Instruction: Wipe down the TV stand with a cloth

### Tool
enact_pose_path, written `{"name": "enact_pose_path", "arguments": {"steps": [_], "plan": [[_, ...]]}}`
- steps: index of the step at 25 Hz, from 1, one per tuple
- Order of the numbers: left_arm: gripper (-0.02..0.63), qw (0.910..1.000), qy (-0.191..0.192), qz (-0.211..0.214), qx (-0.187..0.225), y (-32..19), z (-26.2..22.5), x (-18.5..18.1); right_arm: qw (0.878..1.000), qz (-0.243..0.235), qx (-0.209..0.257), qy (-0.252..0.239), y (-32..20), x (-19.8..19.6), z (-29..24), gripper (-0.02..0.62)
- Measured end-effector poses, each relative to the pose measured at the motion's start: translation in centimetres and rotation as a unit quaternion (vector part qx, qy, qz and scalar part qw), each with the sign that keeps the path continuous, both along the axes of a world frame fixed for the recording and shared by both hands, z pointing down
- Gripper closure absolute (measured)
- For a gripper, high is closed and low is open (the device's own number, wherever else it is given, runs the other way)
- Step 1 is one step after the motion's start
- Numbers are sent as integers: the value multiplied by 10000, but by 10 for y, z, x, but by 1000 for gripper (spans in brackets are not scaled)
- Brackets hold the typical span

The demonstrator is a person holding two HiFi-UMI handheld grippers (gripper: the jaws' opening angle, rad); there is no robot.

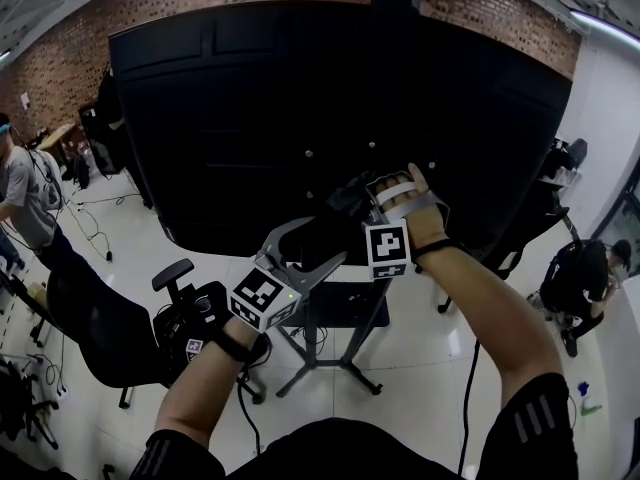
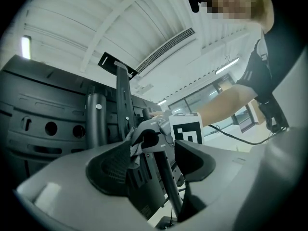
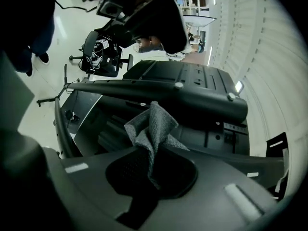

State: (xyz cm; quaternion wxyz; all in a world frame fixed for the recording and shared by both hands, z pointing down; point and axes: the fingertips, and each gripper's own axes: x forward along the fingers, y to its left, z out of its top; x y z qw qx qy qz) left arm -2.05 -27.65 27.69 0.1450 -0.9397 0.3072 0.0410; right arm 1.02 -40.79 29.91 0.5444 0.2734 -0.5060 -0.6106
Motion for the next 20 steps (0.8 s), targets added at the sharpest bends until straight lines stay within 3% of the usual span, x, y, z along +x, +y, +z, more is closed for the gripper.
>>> {"name": "enact_pose_path", "arguments": {"steps": [16, 20], "plan": [[299, 9984, 26, -79, -557, 0, 57, -3, 9964, 330, -786, -21, 0, 6, 110, 568], [299, 9982, 36, -59, -599, 4, 60, -2, 9937, 266, -986, -452, 7, 3, 110, 568]]}}
